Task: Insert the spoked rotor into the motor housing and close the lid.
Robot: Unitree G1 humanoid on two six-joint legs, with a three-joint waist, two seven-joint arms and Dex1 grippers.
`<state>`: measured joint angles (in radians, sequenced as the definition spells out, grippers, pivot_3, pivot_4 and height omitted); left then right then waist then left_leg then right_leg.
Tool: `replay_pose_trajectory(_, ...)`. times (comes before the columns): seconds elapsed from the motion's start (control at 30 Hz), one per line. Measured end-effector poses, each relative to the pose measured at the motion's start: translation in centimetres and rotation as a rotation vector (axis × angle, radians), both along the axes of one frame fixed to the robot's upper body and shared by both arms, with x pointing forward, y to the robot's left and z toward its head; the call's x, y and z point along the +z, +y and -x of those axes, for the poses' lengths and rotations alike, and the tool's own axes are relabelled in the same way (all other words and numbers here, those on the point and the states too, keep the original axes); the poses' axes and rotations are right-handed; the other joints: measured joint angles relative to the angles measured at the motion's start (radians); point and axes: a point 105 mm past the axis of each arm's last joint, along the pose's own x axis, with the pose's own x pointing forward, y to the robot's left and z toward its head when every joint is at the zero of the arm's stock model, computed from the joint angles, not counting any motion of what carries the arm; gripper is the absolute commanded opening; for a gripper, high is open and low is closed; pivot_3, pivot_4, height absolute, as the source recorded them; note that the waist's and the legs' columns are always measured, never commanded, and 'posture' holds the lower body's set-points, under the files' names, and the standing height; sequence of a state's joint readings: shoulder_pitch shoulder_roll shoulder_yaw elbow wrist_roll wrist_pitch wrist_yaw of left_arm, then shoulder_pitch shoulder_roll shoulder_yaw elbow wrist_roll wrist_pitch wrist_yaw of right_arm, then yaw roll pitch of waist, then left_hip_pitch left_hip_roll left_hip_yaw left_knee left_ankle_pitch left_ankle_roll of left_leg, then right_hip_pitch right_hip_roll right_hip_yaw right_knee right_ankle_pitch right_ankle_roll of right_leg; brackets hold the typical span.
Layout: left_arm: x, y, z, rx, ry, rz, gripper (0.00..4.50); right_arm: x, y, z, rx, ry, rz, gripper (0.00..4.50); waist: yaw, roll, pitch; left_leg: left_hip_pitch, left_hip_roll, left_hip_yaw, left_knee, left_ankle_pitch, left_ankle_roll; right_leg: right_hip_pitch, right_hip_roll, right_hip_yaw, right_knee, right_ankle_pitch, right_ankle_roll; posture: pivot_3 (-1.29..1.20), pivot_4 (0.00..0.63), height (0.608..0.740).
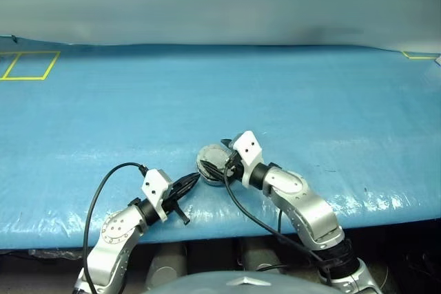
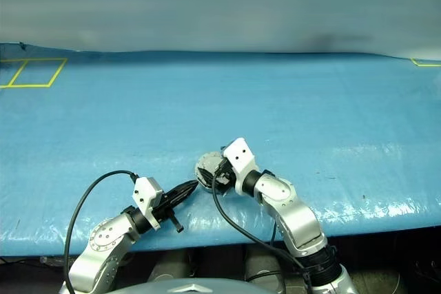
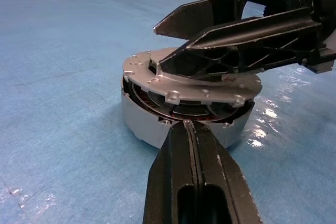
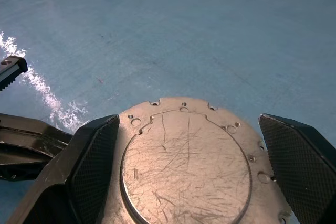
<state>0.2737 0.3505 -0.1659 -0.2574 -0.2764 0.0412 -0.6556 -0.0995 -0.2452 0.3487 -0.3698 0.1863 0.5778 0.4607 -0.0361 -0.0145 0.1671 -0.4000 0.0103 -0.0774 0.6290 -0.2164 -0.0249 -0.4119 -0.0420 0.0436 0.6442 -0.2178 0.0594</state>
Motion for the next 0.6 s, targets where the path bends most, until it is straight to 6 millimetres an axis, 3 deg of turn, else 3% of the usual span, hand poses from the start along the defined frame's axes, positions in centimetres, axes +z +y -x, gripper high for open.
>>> replay_pose_trajectory(0.13,0.01,-0.01,0.00,-0.001,-0.001,0.000,0.00,-0.35,0.21,0.40,0.014,0.012,0.007,4.47,0.000,0.000,0.000,0.000,0.000,0.000,0.000,0.000,0.000,0.000,0.000,0.000,0.000,0.000,0.000,0.00,0.150,0.740)
replay_pose_trajectory(0.23,0.01,-0.02,0.01,-0.001,-0.001,0.001,0.00,-0.41,0.13,0.37,0.010,0.010,0.014,3.90,0.000,0.000,0.000,0.000,0.000,0.000,0.000,0.000,0.000,0.000,0.000,0.000,0.000,0.000,0.000,0.00,0.150,0.740)
replay_pose_trajectory(0.33,0.03,-0.02,0.00,-0.002,-0.002,0.001,0.00,-0.41,0.01,0.27,0.001,0.005,0.020,3.05,0.000,0.000,0.000,0.000,0.000,0.000,0.000,0.000,0.000,0.000,0.000,0.000,0.000,0.000,0.000,0.00,0.150,0.740)
replay_pose_trajectory(0.6,0.04,-0.05,0.02,-0.006,-0.004,0.001,0.00,-0.49,0.29,0.13,-0.019,-0.006,0.030,3.05,0.000,0.000,0.000,0.000,0.000,0.000,0.000,0.000,0.000,0.000,0.000,0.000,0.000,0.000,0.000,0.00,0.150,0.740)
